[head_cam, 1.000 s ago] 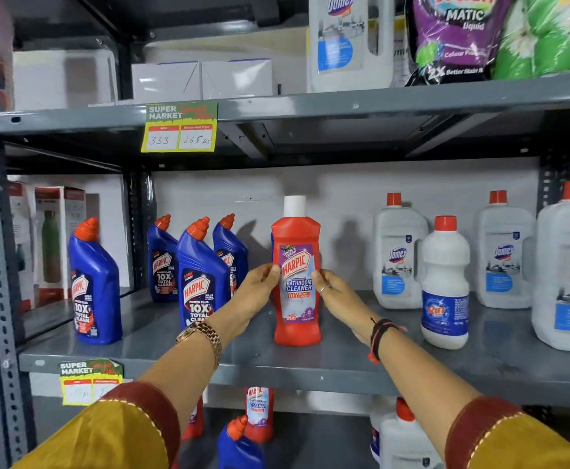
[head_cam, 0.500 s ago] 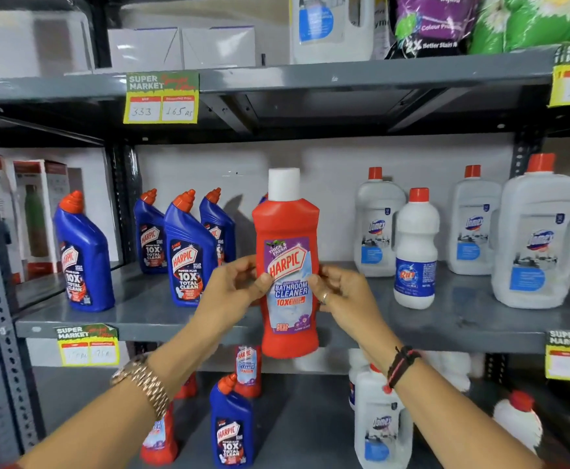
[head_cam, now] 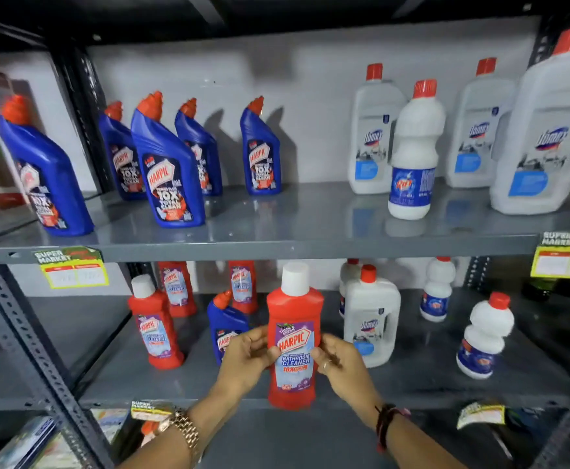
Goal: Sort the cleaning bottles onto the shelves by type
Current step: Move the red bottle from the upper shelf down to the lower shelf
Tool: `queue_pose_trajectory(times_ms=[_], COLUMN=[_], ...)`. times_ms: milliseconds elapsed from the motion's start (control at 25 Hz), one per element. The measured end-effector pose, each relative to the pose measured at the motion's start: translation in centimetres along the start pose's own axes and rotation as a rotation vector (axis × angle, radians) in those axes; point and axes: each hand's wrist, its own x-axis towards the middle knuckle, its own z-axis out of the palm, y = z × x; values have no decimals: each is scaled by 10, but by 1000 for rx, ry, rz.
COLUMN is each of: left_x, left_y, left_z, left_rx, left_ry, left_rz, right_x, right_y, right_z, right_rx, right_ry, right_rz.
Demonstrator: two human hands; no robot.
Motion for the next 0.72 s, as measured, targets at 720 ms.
queue_pose_trajectory(times_ms=[720], left_x=[103], left_y=[-103], left_z=[23], left_rx=[12], left_ry=[110], left_rz=[-141], right_x=[98], right_y=[102], right_z=[25], right_rx=[-57], right_ry=[208], right_rz=[213])
